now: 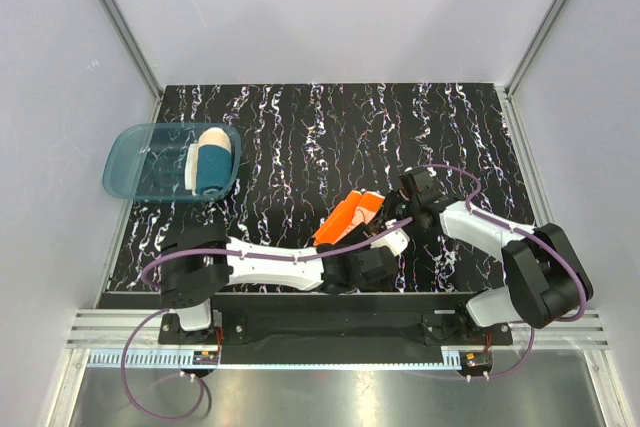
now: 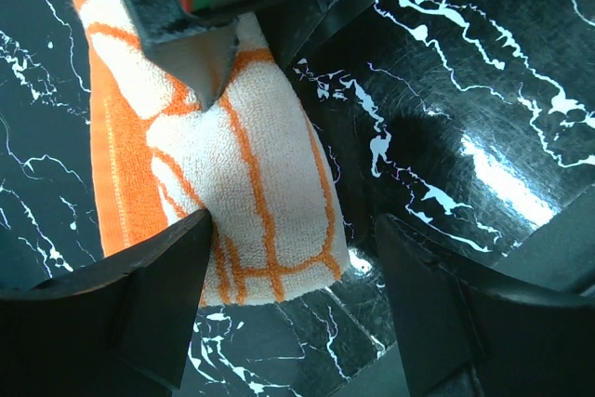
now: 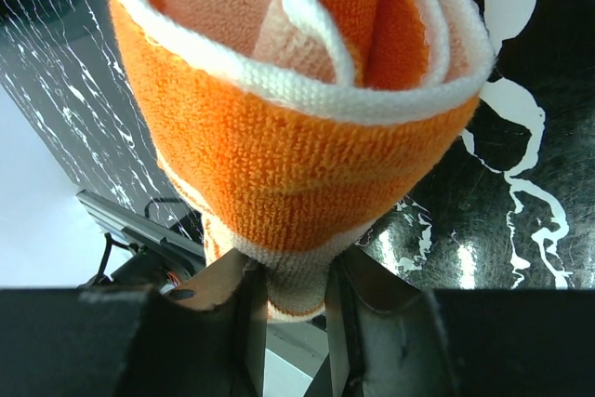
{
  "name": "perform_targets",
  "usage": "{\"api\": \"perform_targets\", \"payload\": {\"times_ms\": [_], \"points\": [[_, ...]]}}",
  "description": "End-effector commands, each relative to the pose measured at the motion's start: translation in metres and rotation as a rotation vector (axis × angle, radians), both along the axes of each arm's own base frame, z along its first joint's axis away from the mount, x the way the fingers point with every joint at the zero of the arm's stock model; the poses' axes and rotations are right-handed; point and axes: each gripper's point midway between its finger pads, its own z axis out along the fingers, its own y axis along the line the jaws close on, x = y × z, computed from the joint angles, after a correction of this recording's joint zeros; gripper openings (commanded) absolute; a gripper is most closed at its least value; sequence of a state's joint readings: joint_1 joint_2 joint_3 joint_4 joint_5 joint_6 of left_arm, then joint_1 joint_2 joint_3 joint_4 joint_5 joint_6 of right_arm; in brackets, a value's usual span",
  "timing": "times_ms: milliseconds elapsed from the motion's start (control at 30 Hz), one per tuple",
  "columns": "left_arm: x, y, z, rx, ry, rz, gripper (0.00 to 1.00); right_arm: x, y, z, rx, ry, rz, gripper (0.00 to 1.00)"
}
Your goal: Roll the towels
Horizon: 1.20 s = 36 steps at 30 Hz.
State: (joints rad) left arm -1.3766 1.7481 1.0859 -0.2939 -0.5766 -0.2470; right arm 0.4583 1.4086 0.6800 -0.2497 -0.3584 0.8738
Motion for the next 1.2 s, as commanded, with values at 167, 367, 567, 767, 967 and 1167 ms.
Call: {"api": "perform_targets", "payload": {"times_ms": [167,367,567,767,967,1167], "points": [[-0.002,-0.002,-0.027,-0.004,0.035,0.048,0.75,-0.016,-0.003,-0.013,-0.044,0.071,0.026,0.31],[-0.002,0.013,-0.05,0.057,0.038,0.102,0.73,-0.017,0.0,-0.008,-0.022,0.077,0.039,0.31],[0.007,0.02,-0.056,0.1,0.017,0.163,0.53,-0.023,0.003,-0.002,0.005,0.081,0.055,0.31],[0.009,0.022,-0.06,0.079,0.064,0.152,0.28,-0.028,0.002,0.0,0.006,0.089,0.068,0.32],[0.01,0.022,-0.058,0.008,0.171,0.128,0.26,-0.022,-0.009,0.004,-0.065,0.081,0.039,0.78],[0.009,0.024,-0.056,-0.055,0.288,0.096,0.26,0.01,-0.035,0.034,-0.125,-0.015,-0.027,1.0]]}}
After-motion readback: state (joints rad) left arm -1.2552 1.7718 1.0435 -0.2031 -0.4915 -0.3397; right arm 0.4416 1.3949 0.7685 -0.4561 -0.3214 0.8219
